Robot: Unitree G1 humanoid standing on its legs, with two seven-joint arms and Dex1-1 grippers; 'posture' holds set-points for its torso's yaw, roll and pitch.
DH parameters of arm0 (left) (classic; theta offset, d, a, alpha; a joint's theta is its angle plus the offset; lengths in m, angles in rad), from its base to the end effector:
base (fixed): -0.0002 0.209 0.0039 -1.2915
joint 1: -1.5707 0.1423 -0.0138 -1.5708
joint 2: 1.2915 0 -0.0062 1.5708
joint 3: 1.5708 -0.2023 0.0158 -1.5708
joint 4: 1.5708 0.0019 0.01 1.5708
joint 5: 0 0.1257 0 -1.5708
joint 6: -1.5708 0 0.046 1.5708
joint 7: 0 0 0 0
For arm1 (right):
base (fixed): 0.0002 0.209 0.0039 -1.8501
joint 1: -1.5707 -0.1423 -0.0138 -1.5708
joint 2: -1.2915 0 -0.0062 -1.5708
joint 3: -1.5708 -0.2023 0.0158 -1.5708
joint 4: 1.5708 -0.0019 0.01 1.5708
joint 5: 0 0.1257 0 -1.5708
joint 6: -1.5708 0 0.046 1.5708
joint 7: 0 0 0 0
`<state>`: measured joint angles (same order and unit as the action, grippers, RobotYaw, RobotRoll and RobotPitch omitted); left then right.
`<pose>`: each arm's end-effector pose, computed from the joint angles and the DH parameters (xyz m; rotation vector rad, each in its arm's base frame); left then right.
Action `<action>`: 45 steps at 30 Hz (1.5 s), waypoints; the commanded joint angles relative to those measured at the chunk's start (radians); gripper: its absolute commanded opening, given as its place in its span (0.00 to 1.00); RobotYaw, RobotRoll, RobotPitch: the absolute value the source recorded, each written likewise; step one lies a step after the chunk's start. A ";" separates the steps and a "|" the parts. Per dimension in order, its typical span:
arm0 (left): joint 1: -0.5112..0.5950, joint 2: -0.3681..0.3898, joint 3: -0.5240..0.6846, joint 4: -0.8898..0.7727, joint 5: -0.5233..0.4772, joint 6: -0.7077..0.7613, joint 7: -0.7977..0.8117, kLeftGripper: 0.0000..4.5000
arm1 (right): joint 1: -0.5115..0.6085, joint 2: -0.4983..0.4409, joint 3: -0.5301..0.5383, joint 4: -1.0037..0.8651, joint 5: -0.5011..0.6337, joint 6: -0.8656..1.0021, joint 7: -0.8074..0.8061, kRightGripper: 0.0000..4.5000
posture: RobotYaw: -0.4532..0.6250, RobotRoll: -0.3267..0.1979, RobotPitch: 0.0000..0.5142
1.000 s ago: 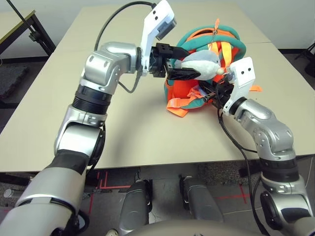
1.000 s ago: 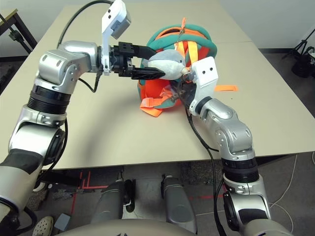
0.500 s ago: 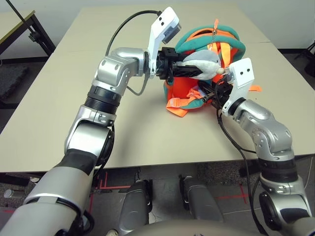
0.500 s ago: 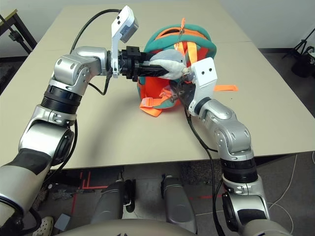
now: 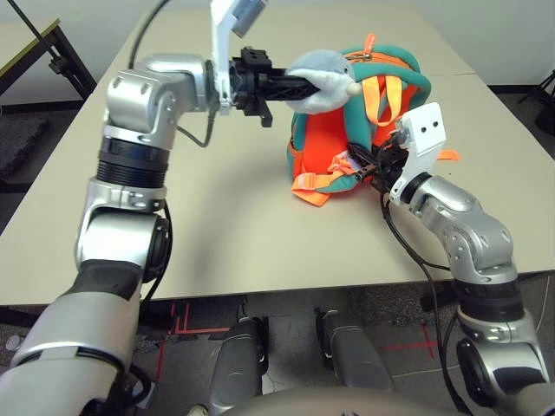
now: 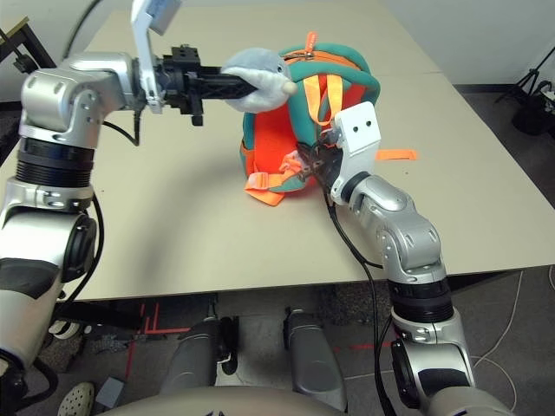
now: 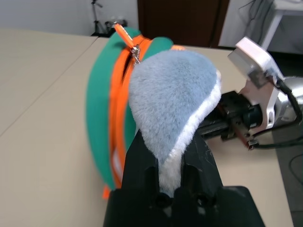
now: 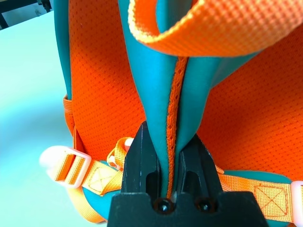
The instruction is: Put the pencil case into the backpack and zip it.
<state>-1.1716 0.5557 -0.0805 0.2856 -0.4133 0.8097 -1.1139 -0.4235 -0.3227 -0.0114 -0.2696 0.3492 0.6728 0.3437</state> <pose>0.3341 0.1875 0.2918 0.2038 0.0616 -1.2106 0.2551 -0.1770 0.1397 -0.0414 0.0141 0.5369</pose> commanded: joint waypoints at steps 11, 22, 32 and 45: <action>0.194 0.148 0.005 -0.007 0.009 0.038 -0.015 0.05 | 0.009 0.002 0.031 0.043 -0.012 0.018 0.016 0.04 | 0.25 0.62 0.26; 0.321 0.054 -0.044 0.237 0.085 -0.065 0.006 0.05 | -0.006 0.004 0.040 0.060 -0.024 0.011 0.028 0.04 | 0.25 0.62 0.26; 0.295 -0.062 -0.071 0.472 0.153 -0.185 -0.003 0.05 | -0.009 0.003 0.041 0.062 -0.031 0.010 0.030 0.04 | 0.25 0.62 0.25; 0.247 -0.087 0.042 0.474 0.116 -0.198 0.014 0.28 | -0.022 -0.010 0.031 0.030 -0.003 0.059 0.045 0.04 | 0.24 0.62 0.25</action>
<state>-0.9080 0.4496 -0.0614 0.8027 -0.2773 0.5809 -1.0946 -0.4531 -0.3274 -0.0050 -0.2405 0.3322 0.6865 0.3679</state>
